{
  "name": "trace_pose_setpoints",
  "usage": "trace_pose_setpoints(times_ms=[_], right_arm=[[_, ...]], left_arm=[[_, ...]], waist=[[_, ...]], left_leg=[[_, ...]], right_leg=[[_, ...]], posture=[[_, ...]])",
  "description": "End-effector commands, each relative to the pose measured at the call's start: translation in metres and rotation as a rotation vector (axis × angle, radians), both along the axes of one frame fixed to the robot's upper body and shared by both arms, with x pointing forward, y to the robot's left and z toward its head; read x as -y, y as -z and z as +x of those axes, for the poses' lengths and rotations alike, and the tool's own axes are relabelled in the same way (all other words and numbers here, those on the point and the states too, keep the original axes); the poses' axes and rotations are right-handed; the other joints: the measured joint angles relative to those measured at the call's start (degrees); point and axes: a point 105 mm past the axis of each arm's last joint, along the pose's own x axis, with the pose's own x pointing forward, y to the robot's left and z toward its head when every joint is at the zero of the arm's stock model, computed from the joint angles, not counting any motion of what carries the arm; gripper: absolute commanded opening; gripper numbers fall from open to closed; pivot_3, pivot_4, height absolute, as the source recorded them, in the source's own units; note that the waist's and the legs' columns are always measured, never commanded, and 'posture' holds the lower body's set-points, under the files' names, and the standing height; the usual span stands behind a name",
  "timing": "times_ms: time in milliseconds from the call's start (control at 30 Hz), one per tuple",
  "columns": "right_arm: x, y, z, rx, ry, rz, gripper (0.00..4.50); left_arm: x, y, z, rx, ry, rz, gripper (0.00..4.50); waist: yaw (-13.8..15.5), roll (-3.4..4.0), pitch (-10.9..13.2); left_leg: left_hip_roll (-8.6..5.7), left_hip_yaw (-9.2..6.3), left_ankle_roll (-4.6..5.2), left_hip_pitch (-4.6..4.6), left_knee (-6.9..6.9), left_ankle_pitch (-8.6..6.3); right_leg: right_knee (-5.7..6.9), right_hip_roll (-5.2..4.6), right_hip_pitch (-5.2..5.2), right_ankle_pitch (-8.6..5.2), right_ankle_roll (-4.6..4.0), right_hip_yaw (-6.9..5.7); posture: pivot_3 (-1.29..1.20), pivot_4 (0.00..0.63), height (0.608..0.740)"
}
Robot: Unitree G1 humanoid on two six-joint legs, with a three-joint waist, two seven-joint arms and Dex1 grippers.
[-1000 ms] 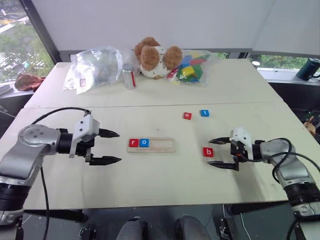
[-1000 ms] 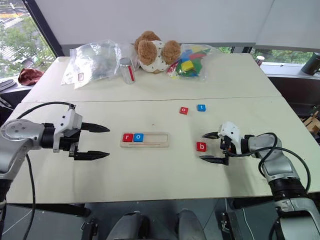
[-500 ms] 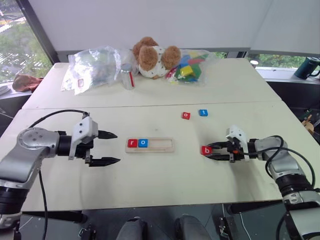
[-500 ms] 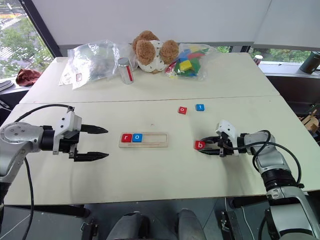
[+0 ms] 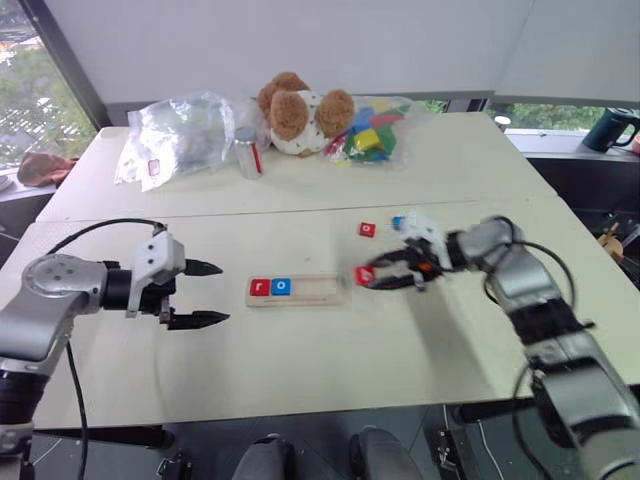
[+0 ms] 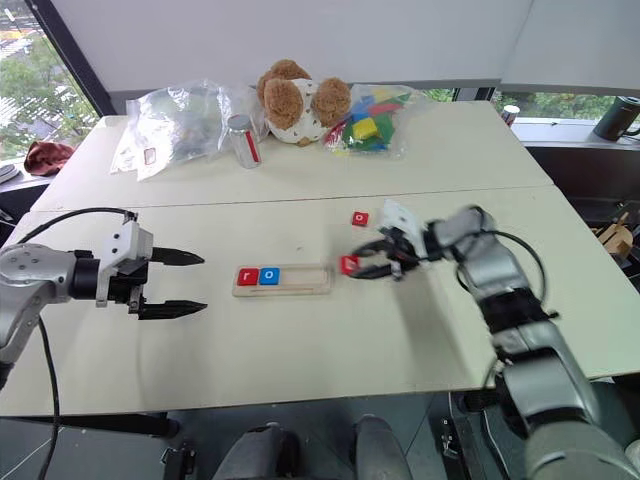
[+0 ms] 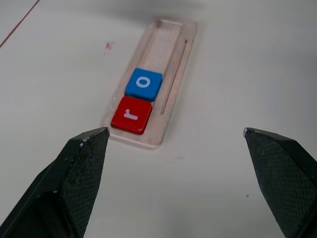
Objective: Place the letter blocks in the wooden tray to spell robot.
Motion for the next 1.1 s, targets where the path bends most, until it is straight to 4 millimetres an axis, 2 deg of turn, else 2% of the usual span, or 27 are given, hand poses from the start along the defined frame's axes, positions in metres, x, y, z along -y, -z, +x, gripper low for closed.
trace_pose_setpoints(times_ms=[33,233,500,1100], right_arm=[[-0.019,0.008,0.015,0.0,0.037,-0.021,1.17],[-0.043,0.021,0.024,0.011,0.016,-0.067,1.17],[-0.054,0.03,0.026,0.009,0.005,-0.1,1.17],[-0.066,0.029,0.022,0.0,-0.006,-0.089,1.17]], left_arm=[[-0.009,-0.01,0.002,0.054,-0.026,0.015,4.5],[-0.007,-0.01,0.003,0.068,-0.043,0.002,4.5],[-0.006,-0.006,0.0,0.069,-0.056,-0.01,4.5],[-0.004,0.003,0.005,0.077,-0.082,-0.026,4.5]], waist=[[0.38,-0.01,-0.01],[1.15,-0.03,-0.02],[0.42,-0.03,-0.02],[0.52,-0.03,-0.02]], left_leg=[[-0.01,0.0,0.0,-0.07,0.01,0.0],[-0.21,0.0,-0.38,-1.1,0.34,0.22],[-0.2,0.01,-0.39,-1.13,0.29,0.23],[-0.2,0.0,-0.43,-1.11,0.3,0.26]], right_leg=[[-0.01,-0.02,-0.04,0.0,0.0,-0.01],[0.06,-0.18,-0.94,0.02,0.03,-0.03],[0.11,-0.17,-1.04,0.02,0.03,-0.09],[0.18,-0.17,-1.04,0.02,0.03,-0.1]], posture=[[0.0,0.15,0.74],[0.0,0.15,0.74],[0.0,0.15,0.74],[0.0,0.15,0.74]])
